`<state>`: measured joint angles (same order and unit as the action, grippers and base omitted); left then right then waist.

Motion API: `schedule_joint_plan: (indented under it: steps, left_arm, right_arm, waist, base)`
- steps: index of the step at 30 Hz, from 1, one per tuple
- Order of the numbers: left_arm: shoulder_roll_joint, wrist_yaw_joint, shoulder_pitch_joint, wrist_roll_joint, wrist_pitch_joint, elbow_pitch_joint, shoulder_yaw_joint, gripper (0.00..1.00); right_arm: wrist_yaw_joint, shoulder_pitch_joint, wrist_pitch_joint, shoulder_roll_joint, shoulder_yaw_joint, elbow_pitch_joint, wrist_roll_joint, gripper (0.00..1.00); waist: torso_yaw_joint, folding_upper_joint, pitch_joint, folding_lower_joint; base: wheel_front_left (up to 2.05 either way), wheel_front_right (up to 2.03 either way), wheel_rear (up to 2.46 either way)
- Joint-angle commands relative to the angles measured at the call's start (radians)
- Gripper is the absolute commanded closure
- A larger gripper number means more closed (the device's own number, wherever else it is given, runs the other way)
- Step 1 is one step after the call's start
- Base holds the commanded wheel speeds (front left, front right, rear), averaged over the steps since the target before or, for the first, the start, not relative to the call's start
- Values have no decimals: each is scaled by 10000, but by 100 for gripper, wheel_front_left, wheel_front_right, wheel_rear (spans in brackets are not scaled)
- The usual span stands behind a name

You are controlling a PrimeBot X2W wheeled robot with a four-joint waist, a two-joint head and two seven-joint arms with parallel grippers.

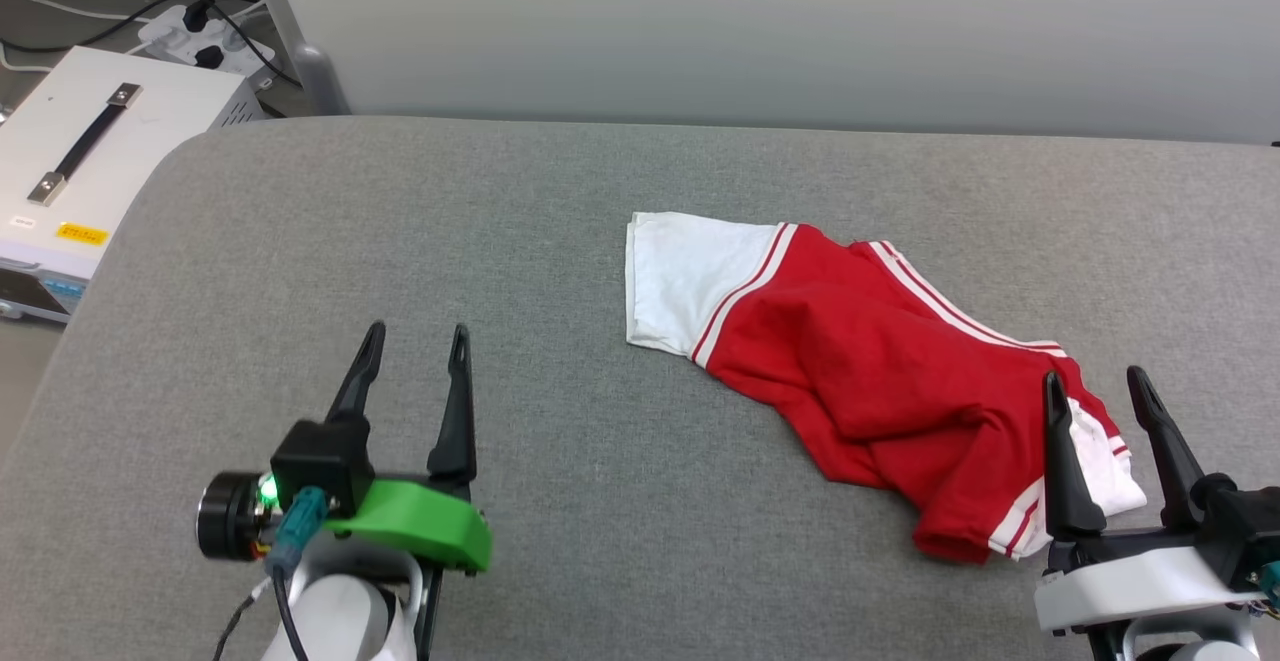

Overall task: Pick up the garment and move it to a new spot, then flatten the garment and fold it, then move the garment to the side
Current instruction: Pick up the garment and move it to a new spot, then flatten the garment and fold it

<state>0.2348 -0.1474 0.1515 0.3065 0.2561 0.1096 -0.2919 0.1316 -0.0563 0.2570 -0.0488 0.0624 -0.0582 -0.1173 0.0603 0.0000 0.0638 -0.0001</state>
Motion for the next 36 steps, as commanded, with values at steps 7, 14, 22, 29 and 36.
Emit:
schedule_joint_plan:
  steps: [7,14,22,29,36]
  left_arm:
    - [-521,709,-1133,-605,56,76,875,0]
    - [-974,1155,-1639,-1104,56,126,1558,0]
    - [-1308,1557,-1895,-1506,57,239,2055,0]
    - [-1515,1777,-1960,-1738,57,375,2309,0]
    - [-1646,1920,-1999,-1911,57,498,2498,0]
  right_arm:
    - [-9,-359,48,-14,-15,295,-110,0]
    - [-9,-644,48,-14,10,462,-134,0]
    - [-9,-827,48,-14,51,592,-130,0]
    - [-9,-874,48,-14,20,647,-141,0]
    - [-9,-895,48,-14,2,666,-132,0]
  waist:
    - [-90,0,-255,1]
    - [-67,0,-437,1]
    - [-18,0,-532,1]
    - [8,0,-546,1]
    - [7,0,-590,1]
  base:
    - [0,0,0]
    - [0,0,0]
    - [0,0,0]
    - [0,0,0]
    - [0,0,0]
